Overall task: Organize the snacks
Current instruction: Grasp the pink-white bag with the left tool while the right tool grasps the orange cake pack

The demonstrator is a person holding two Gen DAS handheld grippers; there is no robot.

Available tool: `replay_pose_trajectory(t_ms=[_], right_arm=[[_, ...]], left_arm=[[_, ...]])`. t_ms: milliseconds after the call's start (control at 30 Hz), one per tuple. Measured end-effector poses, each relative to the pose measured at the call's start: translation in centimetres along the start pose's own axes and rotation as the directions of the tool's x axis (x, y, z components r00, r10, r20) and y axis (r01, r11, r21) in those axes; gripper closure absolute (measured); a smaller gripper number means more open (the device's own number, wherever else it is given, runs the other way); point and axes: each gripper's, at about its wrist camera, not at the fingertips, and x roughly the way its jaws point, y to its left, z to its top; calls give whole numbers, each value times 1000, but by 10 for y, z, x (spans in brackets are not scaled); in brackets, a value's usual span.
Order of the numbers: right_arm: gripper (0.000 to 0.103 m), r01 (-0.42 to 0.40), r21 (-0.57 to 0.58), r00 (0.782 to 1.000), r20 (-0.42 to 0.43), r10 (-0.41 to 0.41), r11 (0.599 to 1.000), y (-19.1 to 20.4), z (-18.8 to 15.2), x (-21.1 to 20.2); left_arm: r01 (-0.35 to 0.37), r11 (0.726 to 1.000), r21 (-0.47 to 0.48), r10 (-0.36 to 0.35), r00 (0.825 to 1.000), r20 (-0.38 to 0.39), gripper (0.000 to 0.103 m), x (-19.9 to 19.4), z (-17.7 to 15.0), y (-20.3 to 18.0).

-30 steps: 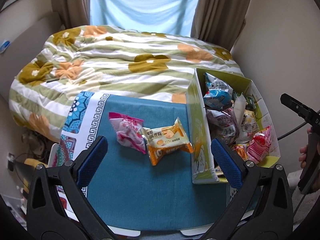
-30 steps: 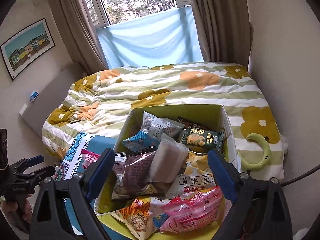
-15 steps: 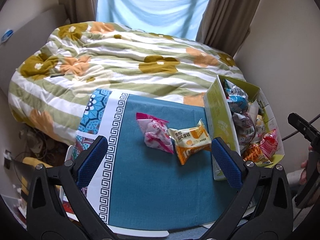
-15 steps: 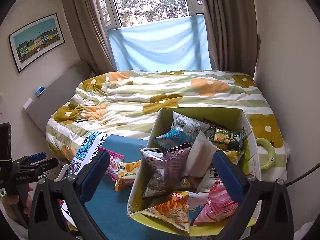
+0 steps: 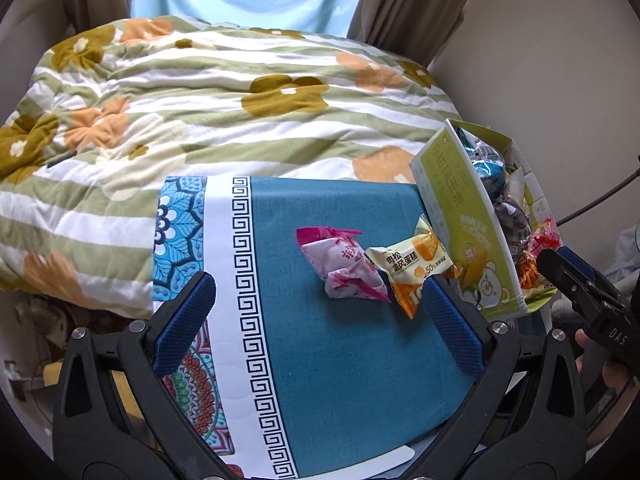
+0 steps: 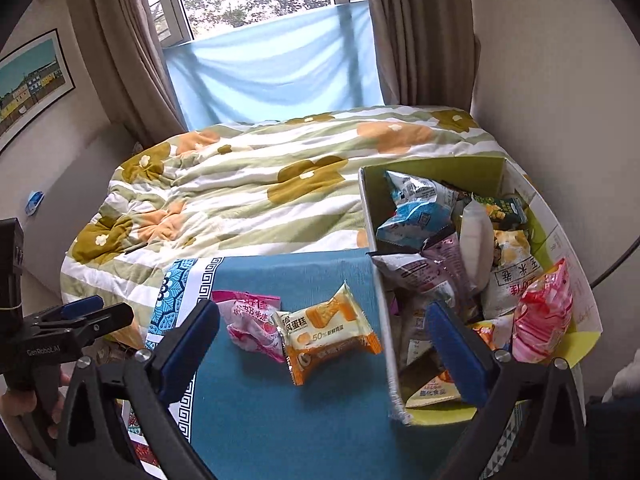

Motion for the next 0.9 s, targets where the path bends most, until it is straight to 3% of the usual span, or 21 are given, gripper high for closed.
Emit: replay_pose_trajectory(t_ms=[233, 400, 567, 667, 800, 900], right_arm=[[0, 111, 172, 994, -30, -107, 979, 18, -24, 29], [0, 116, 331, 993, -49, -106, 936, 16, -51, 56], [0, 148, 418, 989, -70, -130, 896, 14, -69, 77], [0, 157, 463, 988, -72, -140, 872, 11, -75, 85], [0, 177, 496, 984, -75, -161, 850, 7, -80, 93], [0, 187, 515, 982, -85, -168, 836, 4, -81, 99]], left_arm=[[107, 993, 46, -102, 990, -95, 1, 58, 16, 7], [166, 985, 41, -156, 972, -178, 1, 110, 15, 4], [200, 979, 40, -184, 952, -245, 1, 155, 11, 0], [216, 975, 46, -196, 943, -270, 5, 173, 11, -3], [235, 971, 50, -209, 928, -309, 18, 188, 6, -3], [266, 963, 39, -240, 917, -320, 19, 192, 5, -5]])
